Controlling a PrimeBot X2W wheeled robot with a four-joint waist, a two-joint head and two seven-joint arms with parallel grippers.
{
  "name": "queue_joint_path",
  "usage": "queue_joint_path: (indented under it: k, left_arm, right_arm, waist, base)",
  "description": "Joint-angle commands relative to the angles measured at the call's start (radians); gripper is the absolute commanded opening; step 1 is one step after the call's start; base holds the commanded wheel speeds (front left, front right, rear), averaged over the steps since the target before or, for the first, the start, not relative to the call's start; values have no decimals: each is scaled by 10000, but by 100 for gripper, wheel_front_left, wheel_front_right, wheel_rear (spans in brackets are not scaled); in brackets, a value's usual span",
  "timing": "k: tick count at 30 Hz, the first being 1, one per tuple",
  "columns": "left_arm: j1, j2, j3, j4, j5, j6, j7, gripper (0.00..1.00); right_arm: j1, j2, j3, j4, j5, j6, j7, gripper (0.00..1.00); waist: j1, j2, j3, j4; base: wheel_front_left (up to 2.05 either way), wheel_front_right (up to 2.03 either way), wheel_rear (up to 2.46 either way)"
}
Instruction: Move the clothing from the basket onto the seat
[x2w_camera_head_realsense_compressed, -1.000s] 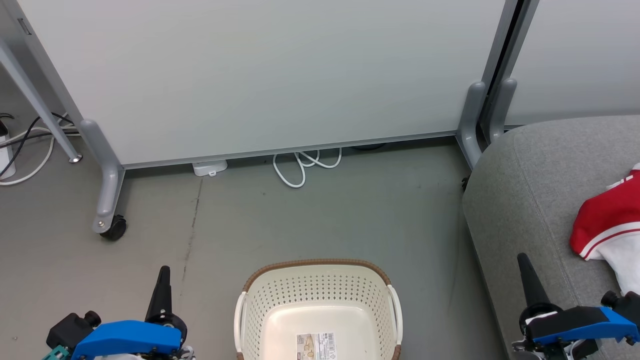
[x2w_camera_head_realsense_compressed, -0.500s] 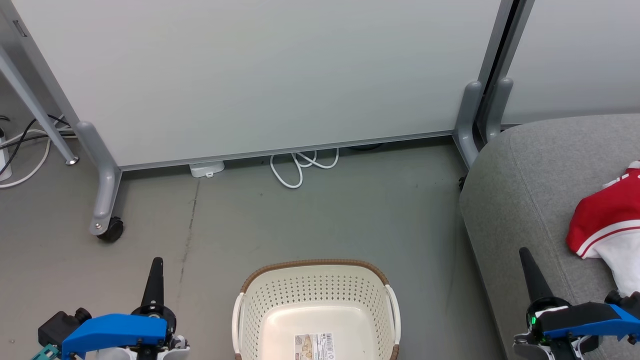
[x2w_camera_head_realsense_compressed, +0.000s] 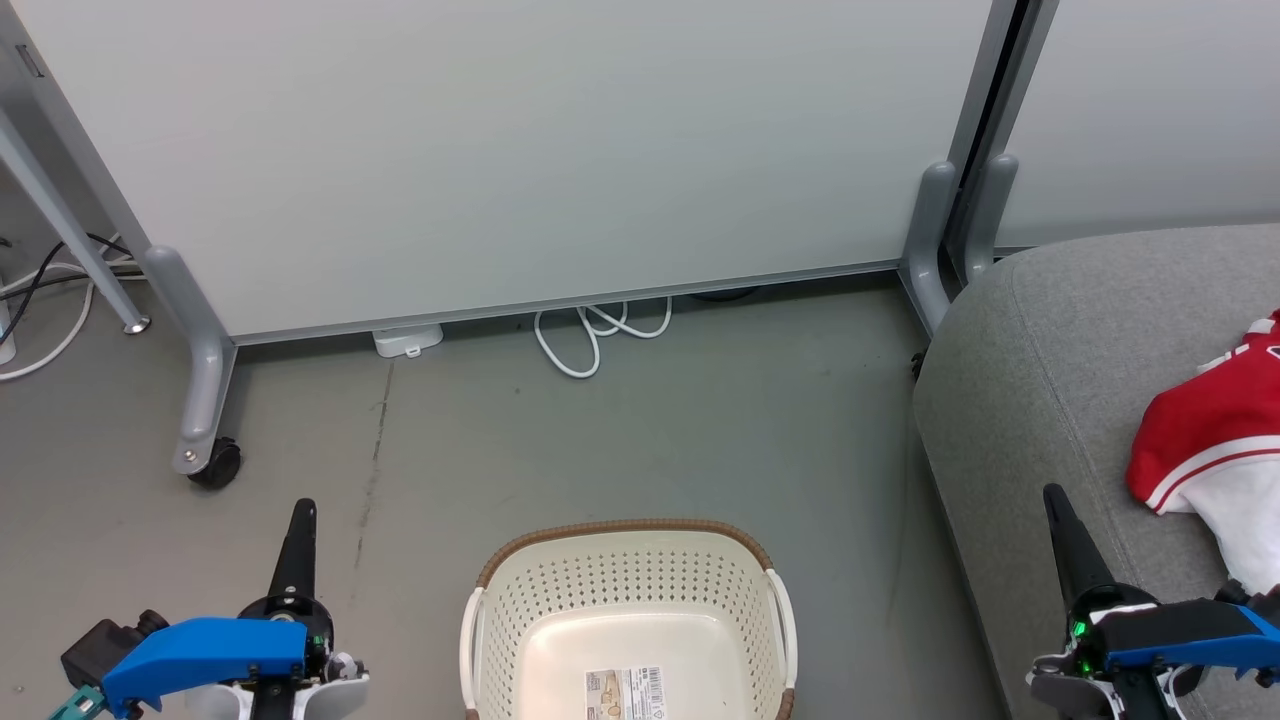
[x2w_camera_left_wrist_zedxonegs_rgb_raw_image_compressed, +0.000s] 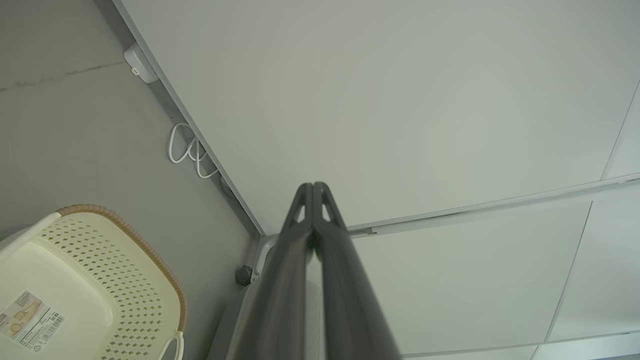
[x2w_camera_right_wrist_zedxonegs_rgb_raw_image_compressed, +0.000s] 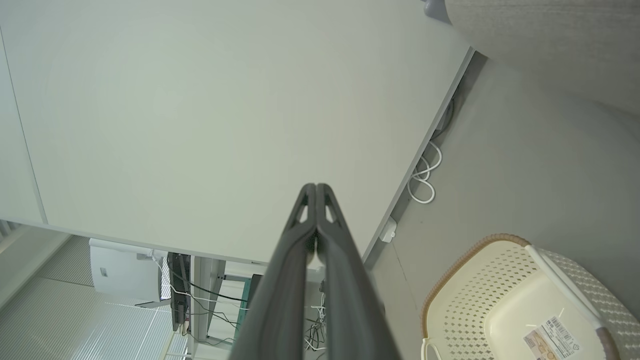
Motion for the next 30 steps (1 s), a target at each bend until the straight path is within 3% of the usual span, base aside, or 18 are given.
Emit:
queue_joint_path:
  k: [1, 30]
  left_arm:
    - [-198, 10, 67, -100, -141, -12, 65, 0]
    - [-339, -107, 599, -433, -1995, -16, 645, 0]
  right_arm:
    - [-216, -76, -21, -107, 202, 3, 59, 0]
    - [-282, -88, -102, -282, 2419, 4, 463, 0]
  waist:
    - [-1, 0, 0, -4]
    - [-1, 0, -19, -168]
  base:
    - [0, 0, 0]
    - [0, 0, 0]
